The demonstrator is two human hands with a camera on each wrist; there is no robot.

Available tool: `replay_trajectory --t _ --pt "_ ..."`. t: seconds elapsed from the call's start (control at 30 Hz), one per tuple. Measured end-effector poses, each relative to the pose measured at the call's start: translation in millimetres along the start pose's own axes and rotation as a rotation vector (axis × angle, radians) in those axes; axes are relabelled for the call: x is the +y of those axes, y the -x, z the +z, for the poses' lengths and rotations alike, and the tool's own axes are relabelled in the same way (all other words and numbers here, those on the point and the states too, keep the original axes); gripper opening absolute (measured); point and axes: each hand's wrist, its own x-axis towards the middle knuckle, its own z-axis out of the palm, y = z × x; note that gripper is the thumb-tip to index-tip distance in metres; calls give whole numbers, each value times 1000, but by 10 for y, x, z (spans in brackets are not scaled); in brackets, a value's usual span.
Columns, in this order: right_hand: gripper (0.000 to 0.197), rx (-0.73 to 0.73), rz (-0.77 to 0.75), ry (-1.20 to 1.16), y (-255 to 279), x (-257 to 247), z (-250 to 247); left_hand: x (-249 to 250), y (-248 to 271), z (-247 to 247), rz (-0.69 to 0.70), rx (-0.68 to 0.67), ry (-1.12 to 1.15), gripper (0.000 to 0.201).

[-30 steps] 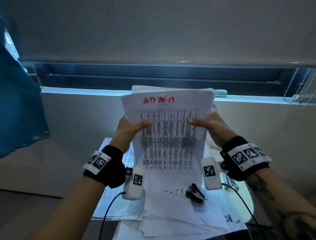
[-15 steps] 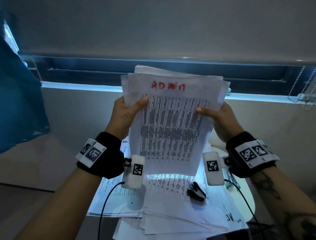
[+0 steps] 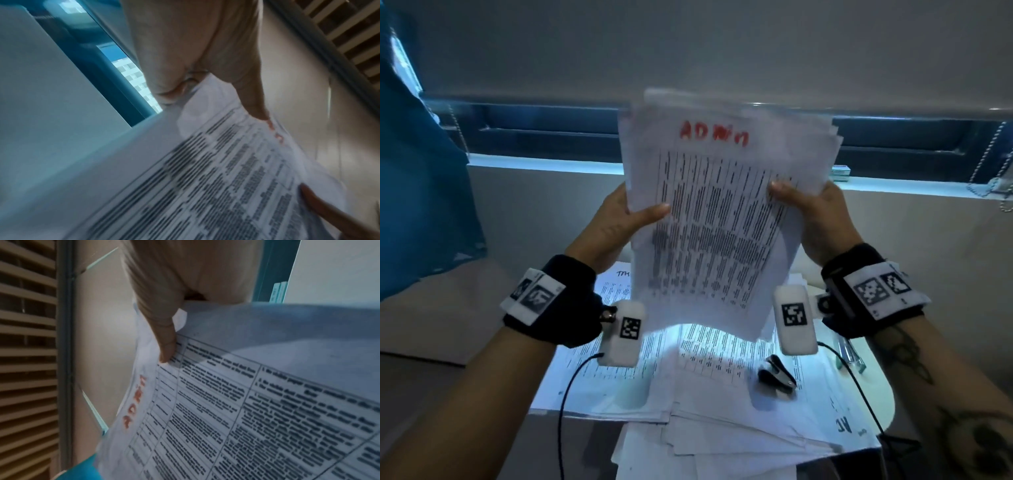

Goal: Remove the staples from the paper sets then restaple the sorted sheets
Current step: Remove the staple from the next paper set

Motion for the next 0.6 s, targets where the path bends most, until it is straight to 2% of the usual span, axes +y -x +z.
replay_trajectory --t 0.1,0.17,0.23,0.3,0.4,0.5,0.6 --pt "26 -31 23 -157 -161 -27 217 6 62 -264 21 78 -16 21" --pt "35 -100 147 -42 -209 35 342 -27 55 -470 5 173 -32 17" --pt "50 -260 410 296 -155 240 398 -169 60 -710 -108 243 -27 21" --pt "46 -382 639 505 12 555 481 -414 93 -928 -288 262 -19 34" --pt "33 -314 767 545 269 1066 707 -794 166 -1027 -526 152 -234 30" --pt "10 -376 857 656 427 1393 904 -1243 169 -1092 -681 135 -493 29" --pt "24 -458 805 855 464 1431 860 -1562 176 -1117 -801 159 -632 35"
